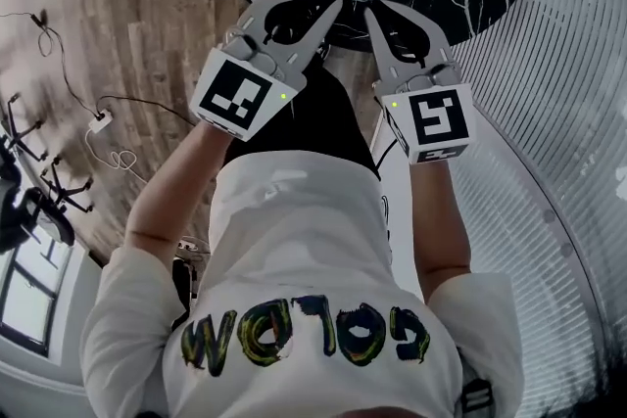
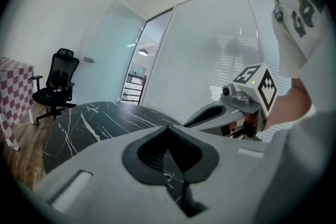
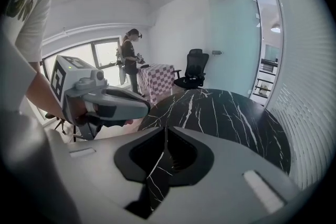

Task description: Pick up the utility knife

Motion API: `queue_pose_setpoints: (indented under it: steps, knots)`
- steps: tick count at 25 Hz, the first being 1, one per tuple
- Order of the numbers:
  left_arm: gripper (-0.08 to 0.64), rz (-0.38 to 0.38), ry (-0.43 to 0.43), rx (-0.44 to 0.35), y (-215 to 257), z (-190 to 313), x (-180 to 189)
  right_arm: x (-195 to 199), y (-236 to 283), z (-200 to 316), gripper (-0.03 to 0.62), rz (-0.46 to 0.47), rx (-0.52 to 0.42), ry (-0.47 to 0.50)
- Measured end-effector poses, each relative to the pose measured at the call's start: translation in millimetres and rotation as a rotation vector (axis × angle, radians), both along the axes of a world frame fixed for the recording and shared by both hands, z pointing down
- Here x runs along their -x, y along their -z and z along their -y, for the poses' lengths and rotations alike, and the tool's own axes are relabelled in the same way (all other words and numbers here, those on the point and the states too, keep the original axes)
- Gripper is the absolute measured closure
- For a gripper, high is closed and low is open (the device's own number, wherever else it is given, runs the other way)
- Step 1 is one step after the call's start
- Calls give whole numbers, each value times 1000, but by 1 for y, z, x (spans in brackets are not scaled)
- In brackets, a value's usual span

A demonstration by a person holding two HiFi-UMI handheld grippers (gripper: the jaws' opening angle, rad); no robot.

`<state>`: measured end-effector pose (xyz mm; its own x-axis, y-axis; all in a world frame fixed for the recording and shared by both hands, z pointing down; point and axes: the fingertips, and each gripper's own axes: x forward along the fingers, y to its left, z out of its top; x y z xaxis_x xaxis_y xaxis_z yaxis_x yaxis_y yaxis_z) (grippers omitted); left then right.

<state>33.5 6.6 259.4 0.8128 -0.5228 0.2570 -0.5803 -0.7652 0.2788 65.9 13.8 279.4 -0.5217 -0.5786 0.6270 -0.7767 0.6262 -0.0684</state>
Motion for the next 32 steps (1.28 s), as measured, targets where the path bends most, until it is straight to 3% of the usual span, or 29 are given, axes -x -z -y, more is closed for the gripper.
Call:
queue_pose_setpoints:
  steps: [8,21,26,32]
  knots:
    - [558,21,-7,19,-47,9,-3,-10,-59,9,555,-45,76,20]
    - [558,-26,-28,91,-111,14,-17,-12,-144,15,505,-142,223,60]
    - [558,-2,-73,88,-128,12,-21,-14,-166,20,488,-184,255,60]
    - [558,-2,-67,93,-144,21,-21,-13,-184,26,474,-216,285,62]
